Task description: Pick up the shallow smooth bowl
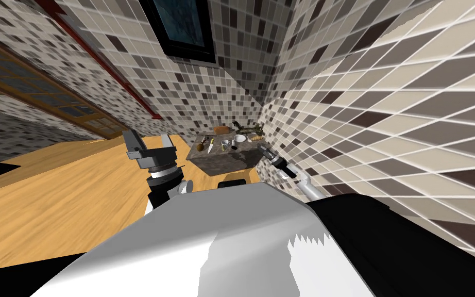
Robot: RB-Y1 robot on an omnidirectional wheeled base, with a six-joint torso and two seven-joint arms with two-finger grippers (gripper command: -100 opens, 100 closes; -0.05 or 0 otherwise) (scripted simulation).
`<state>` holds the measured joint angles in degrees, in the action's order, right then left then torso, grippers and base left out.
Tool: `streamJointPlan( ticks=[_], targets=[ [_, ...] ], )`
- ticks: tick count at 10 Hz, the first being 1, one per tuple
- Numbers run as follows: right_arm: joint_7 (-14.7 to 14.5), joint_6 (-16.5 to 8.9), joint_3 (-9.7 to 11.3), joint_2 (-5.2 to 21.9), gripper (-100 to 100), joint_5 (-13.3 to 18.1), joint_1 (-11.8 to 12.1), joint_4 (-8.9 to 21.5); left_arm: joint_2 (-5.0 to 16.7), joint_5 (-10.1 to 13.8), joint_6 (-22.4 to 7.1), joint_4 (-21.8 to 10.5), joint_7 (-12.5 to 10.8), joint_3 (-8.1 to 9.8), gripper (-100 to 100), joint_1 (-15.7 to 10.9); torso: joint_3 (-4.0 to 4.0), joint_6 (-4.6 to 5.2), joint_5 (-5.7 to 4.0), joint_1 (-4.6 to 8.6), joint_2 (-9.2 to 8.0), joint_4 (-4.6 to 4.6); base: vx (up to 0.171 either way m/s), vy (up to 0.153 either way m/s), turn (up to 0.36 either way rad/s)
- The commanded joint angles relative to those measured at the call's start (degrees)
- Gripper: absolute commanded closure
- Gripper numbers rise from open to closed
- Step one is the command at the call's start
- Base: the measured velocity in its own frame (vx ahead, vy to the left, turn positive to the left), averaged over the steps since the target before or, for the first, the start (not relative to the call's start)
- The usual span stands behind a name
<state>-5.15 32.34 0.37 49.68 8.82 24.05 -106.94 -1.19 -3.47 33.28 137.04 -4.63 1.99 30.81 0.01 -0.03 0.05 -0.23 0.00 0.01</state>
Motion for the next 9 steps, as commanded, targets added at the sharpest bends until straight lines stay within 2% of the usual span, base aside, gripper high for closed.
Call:
streamJointPlan(
  ticks=[1,2,3,4,5,6,7,8,9],
  targets=[
    [-0.5,0.2,0.39,1.73,-100,0.93,-0.69,2.22,0.0,0.0,0.0,0.0,0.0,0.0,0,0.0,0.0,0.0,0.0,0.0,0.0,0.0,-0.004,0.051,0.109],
    [-1.29,-0.09,0.62,3.95,-100,2.73,-0.8,4.17,0.0,0.0,0.0,0.0,0.0,0.0,0,0.01,0.0,0.04,-0.01,0.04,0.0,0.0,-0.005,0.068,0.205],
    [-1.29,-0.09,0.62,4.6,-100,2.73,-0.8,4.82,0.0,0.0,0.0,0.0,0.0,0.0,0,0.0,-0.01,-0.01,0.0,-0.01,0.02,0.0,0.004,0.054,0.098],
    [-2.11,-0.42,0.88,6.73,-100,4.61,-0.87,6.32,0.0,0.0,0.0,0.0,0.0,0.01,0,0.01,-0.01,0.05,0.0,0.03,0.02,0.0,0.014,0.068,0.176],
    [-2.11,-0.42,0.88,7.42,-100,4.61,-0.87,7.51,0.0,0.0,0.0,0.0,0.0,0.0,0,0.0,-0.04,0.0,0.0,-0.01,0.06,-0.01,0.005,0.061,0.137],
    [-2.94,-0.79,1.18,9.83,-100,6.56,-0.9,9.64,0.0,0.0,0.0,0.0,0.0,0.0,0,0.01,-0.03,0.04,0.0,0.02,0.04,-0.01,0.004,0.078,0.341],
    [-2.94,-0.79,1.18,10.17,-100,6.56,-0.9,10.27,0.0,0.0,0.0,0.0,0.0,0.0,0,0.01,-0.02,0.06,0.0,-0.04,0.03,-0.01,0.012,0.069,-0.005],
    [-3.79,-1.2,1.5,12.56,-100,8.57,-0.88,12.42,0.0,0.0,0.0,0.0,0.0,0.01,0,0.01,-0.01,0.06,0.01,-0.02,0.02,0.0,0.006,0.081,0.257],
    [-3.79,-1.2,1.5,12.85,-100,8.57,-0.88,13.06,0.0,0.0,0.0,0.0,0.0,0.0,0,0.0,-0.02,-0.01,0.01,-0.06,0.04,-0.01,0.015,0.064,0.154]
  ],
)
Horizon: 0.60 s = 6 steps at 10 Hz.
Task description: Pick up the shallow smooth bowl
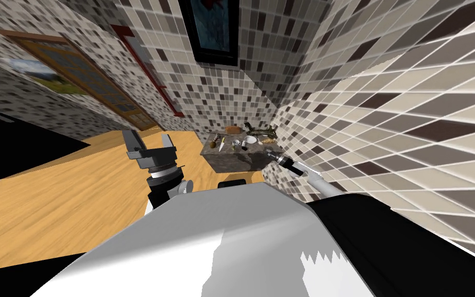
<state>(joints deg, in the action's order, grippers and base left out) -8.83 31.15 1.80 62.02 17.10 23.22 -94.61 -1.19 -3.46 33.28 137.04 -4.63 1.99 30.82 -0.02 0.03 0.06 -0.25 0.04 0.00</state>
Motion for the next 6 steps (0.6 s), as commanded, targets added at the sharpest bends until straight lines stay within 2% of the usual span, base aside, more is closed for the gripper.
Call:
streamJointPlan(
  ticks=[1,2,3,4,5,6],
  targets=[
    [-0.98,-0.43,0.43,2.86,-100,2.32,0.01,2.86,0.0,0.0,0.0,0.0,0.0,0.0,0,0.0,0.0,0.0,0.0,0.0,0.0,0.0,0.038,0.088,0.232],
    [-1.83,-0.88,0.82,4.64,-100,4.09,0.12,5.02,0.0,0.0,0.0,0.0,0.0,0.0,0,0.0,-0.05,-0.05,0.01,-0.06,0.08,-0.02,0.046,0.131,0.404],
    [-1.83,-0.88,0.82,5.54,-100,4.38,0.12,6.36,0.0,0.0,0.0,0.0,0.0,-0.01,0,-0.01,-0.08,-0.07,0.04,-0.21,0.13,-0.03,0.033,0.095,0.132],
    [-2.68,-1.35,1.26,7.37,-100,6.44,0.27,8.73,0.0,0.0,0.0,0.0,0.0,0.0,0,0.0,-0.06,0.01,0.03,-0.13,0.09,-0.02,0.05,0.103,0.27],
    [-2.68,-1.35,1.26,7.87,-100,6.44,0.27,9.13,0.0,0.0,0.0,0.0,0.0,-0.01,0,0.0,-0.07,-0.05,0.03,-0.15,0.13,-0.03,0.051,0.072,0.108],
    [-3.52,-1.81,1.72,9.96,-100,8.48,0.47,11.43,0.0,0.0,0.0,0.0,0.0,0.0,0,0.01,-0.06,0.02,0.02,-0.07,0.1,-0.02,0.053,0.075,0.243]
  ],
)
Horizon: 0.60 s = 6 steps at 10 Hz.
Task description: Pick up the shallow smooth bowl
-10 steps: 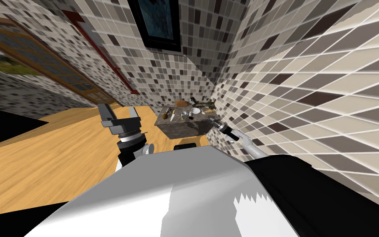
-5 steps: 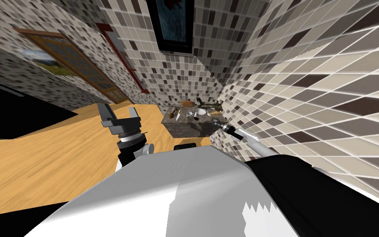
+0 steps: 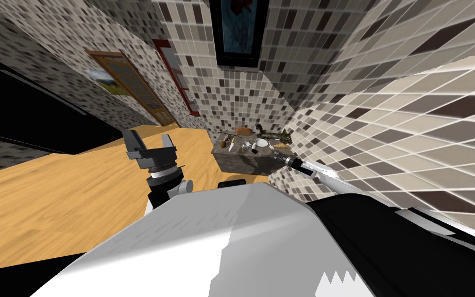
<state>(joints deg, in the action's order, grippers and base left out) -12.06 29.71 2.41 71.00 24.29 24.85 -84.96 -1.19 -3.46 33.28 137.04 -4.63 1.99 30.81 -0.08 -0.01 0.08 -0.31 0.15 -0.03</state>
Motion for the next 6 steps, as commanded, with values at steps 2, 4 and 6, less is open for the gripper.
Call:
streamJointPlan(
  ticks=[2,4,6],
  targets=[
    [-1.1,-0.85,1.62,3.06,-100,3.28,-0.91,4.23,0.0,0.0,0.0,0.0,0.0,0.01,0,0.01,0.03,0.04,-0.03,0.07,-0.06,0.01,0.031,0.069,0.205],
    [-1.89,-1.31,2.16,4.86,-100,5.23,-0.63,6.87,0.0,0.0,0.0,0.0,0.0,0.01,0,0.01,0.03,0.07,-0.01,0.02,-0.05,0.01,0.055,0.073,0.166],
    [-2.64,-1.75,2.74,6.48,-100,7.1,-0.31,9.83,0.0,0.0,0.0,0.0,0.0,0.0,0,0.0,-0.08,-0.02,0.02,-0.11,0.15,-0.03,0.092,0.091,0.261]
  ],
)
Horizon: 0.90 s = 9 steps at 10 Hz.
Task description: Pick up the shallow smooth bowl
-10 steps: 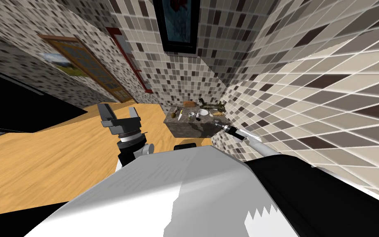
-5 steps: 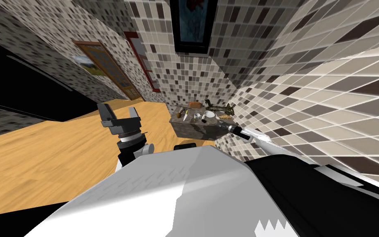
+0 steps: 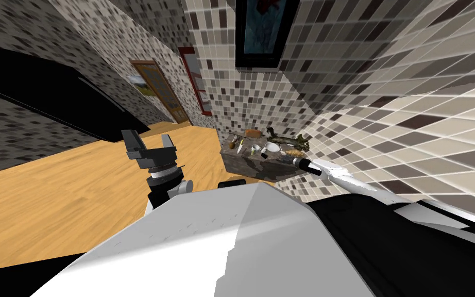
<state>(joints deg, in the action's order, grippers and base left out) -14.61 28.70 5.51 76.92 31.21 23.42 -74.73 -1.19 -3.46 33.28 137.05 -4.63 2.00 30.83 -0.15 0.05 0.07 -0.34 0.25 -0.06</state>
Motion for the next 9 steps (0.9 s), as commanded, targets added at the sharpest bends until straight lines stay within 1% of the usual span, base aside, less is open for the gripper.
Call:
streamJointPlan(
  ticks=[1,2,3,4,6,7,8,9],
  targets=[
    [-0.81,-1.16,0.24,1.97,-100,1.98,1.47,1.9,0.0,0.0,0.0,0.0,0.0,0.0,0,0.0,0.0,0.0,0.0,0.0,0.0,0.0,0.061,0.085,0.247],
    [-1.48,-1.55,0.89,3.17,-100,3.68,1.87,3.83,0.0,0.0,0.0,0.0,0.0,0.0,0,-0.01,0.04,-0.05,0.02,-0.04,-0.06,0.02,0.091,0.08,0.326],
    [-1.48,-1.55,0.89,3.17,-100,3.68,1.87,4.04,0.0,0.0,0.0,0.0,0.0,0.0,0,-0.01,0.0,-0.05,0.03,-0.03,0.0,0.01,0.079,0.051,0.109],
    [-2.09,-1.9,1.56,4.17,-100,5.25,2.28,6.02,0.0,0.0,0.0,0.0,0.0,0.0,0,0.0,0.03,0.02,-0.02,0.05,-0.05,0.01,0.079,0.07,0.172],
    [-3.13,-2.49,2.89,5.59,-100,7.99,3.14,9.38,0.0,0.0,0.0,0.0,0.0,0.0,0,0.0,0.0,-0.03,0.01,-0.02,0.01,0.0,0.112,0.077,0.301],
    [-3.13,-2.49,2.89,5.59,-100,7.99,3.14,9.38,0.0,0.0,0.0,0.0,0.0,0.0,0,0.0,-0.05,-0.05,0.02,-0.05,0.1,-0.01,0.098,0.047,0.105],
    [-3.13,-2.49,2.89,5.59,-100,7.99,3.14,9.38,0.0,0.0,0.0,0.0,0.0,0.0,0,0.01,-0.01,0.03,-0.01,0.04,0.02,0.0,0.037,0.015,-0.036],
    [-3.89,-2.87,4.13,6.25,-100,10.04,3.96,11.84,0.0,0.0,0.0,0.0,0.0,0.01,0,0.0,0.12,0.07,-0.03,0.15,-0.21,0.05,0.054,0.035,0.304]
  ],
)
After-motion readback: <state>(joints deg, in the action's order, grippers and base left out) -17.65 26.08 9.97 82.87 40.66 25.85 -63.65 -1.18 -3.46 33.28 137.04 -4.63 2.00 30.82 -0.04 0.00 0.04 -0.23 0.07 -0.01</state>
